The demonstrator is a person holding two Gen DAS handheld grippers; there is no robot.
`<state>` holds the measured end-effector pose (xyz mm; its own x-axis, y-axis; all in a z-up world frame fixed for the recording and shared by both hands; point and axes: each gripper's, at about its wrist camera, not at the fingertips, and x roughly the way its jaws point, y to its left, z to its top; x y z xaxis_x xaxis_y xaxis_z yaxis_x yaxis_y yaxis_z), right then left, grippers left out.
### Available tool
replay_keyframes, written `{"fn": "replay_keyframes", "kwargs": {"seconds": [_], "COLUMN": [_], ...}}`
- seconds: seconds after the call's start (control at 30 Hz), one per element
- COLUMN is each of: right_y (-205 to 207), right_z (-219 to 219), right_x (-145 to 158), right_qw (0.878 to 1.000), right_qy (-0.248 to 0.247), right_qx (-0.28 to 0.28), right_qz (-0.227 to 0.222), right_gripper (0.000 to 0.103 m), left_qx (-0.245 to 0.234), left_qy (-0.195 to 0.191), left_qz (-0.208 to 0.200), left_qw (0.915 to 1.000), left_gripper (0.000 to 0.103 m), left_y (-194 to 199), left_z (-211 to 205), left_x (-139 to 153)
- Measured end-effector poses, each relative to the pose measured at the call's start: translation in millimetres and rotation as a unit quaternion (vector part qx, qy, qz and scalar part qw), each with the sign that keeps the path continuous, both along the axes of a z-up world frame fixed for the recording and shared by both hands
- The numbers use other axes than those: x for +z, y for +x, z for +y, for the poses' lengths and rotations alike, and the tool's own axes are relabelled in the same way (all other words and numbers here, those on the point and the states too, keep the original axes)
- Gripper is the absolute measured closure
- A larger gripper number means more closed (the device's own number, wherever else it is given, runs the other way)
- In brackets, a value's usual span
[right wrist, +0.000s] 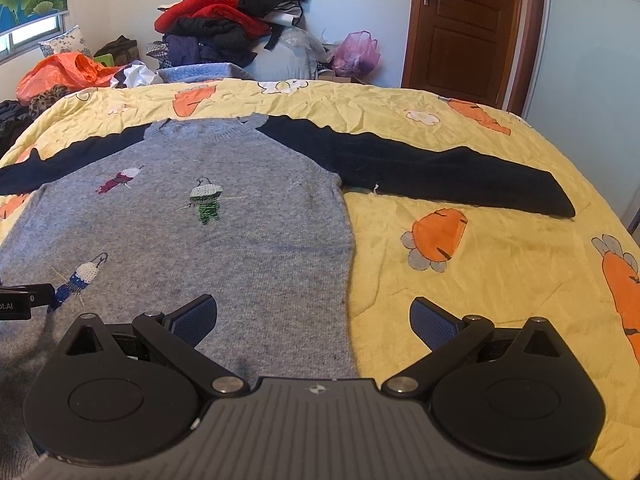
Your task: Fold small clothes
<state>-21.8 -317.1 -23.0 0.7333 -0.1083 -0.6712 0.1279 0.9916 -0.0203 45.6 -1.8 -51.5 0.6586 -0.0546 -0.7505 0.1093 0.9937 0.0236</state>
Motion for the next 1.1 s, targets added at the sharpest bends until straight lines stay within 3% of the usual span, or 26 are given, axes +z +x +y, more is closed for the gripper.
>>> {"fn": "replay_keyframes", "kwargs": {"seconds": [0.6,0.73,0.83,0.93,1.1], "right_y": [21,30,42,52,56], "right_z": [-12,-42,-89,-156,-252], "right_x": [-8,-4,2,0,-16], "right_qw": [1.0,0.999,0.996,0.983,0.937], "right_qy": [-0.007,-0.003,0.034,0.112,0.226], "right_qx": [-0.002,-0.018,-0.05,-0.13,-0.25], "right_qz": [-0.003,-0.037,-0.06,-0.066,-0.09], "right_gripper": [0.0,0.0,0.0,0.006,0.016], "left_qx": [0.004,-0.004,-0.012,-0.015,-0.015], "left_qy": [-0.01,-0.012,-0.006,-0.01,-0.017], "left_qz": [-0.001,-0.016,-0.041,-0.056,-0.059], "left_qw": [0.9999,0.9998,0.9991,0.9983,0.998], "left_gripper": [0.0,0.0,0.0,0.0,0.0], "left_y": [20,18,13,10,11], "left_z": [4,6,5,5,8], "left_x": [-5,-8,-13,-15,-17]}}
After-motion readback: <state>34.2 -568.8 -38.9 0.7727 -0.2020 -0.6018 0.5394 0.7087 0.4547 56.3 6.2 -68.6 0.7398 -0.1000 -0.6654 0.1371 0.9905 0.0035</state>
